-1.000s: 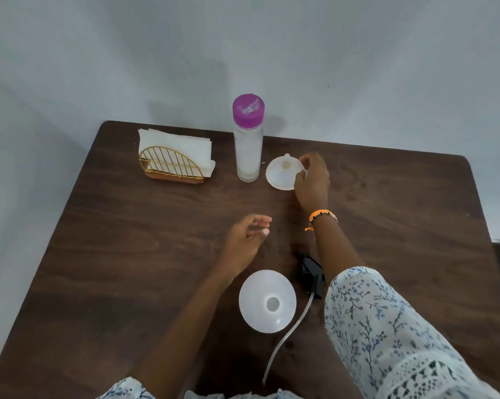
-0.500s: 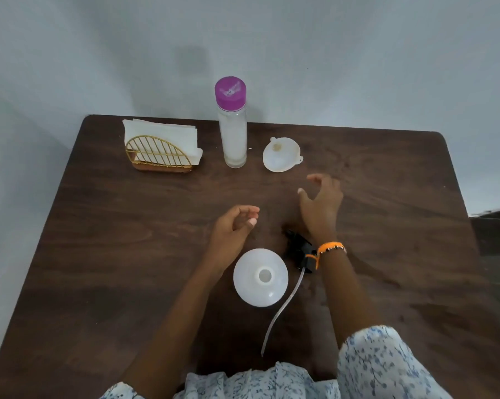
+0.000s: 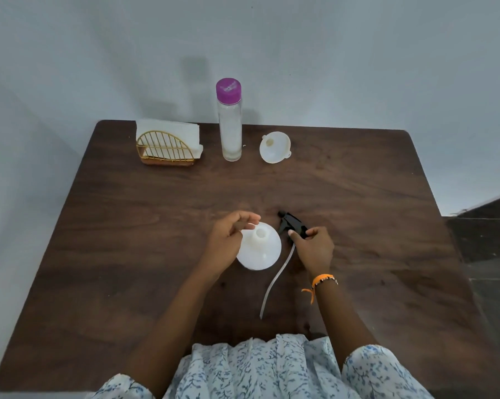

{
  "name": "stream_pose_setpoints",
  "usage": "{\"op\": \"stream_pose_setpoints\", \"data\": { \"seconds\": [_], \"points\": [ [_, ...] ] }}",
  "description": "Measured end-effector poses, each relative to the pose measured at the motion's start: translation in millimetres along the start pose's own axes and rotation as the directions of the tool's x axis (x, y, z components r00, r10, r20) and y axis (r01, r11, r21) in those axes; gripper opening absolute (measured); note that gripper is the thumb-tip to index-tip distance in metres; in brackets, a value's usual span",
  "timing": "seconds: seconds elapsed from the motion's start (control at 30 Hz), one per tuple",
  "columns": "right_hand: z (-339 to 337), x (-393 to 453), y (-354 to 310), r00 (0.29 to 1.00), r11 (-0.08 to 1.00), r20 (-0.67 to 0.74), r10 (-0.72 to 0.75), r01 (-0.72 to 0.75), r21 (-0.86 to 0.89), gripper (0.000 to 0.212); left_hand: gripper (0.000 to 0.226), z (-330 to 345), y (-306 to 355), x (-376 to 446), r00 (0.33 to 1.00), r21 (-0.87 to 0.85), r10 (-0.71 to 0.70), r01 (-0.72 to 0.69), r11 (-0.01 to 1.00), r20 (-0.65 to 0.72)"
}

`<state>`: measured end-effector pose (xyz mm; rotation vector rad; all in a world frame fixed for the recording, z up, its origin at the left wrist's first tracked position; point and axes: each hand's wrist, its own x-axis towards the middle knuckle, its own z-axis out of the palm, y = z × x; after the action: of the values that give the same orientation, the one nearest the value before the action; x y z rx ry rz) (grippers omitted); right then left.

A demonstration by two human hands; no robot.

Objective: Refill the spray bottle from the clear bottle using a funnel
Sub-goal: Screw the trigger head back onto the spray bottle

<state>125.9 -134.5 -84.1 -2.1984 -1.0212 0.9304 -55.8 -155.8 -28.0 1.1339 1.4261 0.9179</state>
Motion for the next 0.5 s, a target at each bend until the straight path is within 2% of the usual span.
{"op": "stream_pose_setpoints", "data": {
  "seconds": [0.17, 0.33, 0.5],
  "points": [
    [-3, -1, -5, 0.999, 0.999, 0.014, 0.044, -0.044, -0.02, 0.039, 0.047, -2, -2, -17, 0.996, -0.011, 0.052, -0.052, 0.999, 0.077],
    [-12, 1, -4, 0.994, 0.986, 0.04, 0.103, -0.108, 0.126, 0.033, 0.036, -2, -6, -20, 0.991, 0.024, 0.095, -0.097, 0.995, 0.093],
    [-38, -9, -31, 0.994, 0.957, 0.105, -0.038, 0.005, 0.29, 0.024, 0.029, 5, -8, -19, 0.99, 0.014, 0.113, -0.114, 0.993, 0.086]
  ]
}}
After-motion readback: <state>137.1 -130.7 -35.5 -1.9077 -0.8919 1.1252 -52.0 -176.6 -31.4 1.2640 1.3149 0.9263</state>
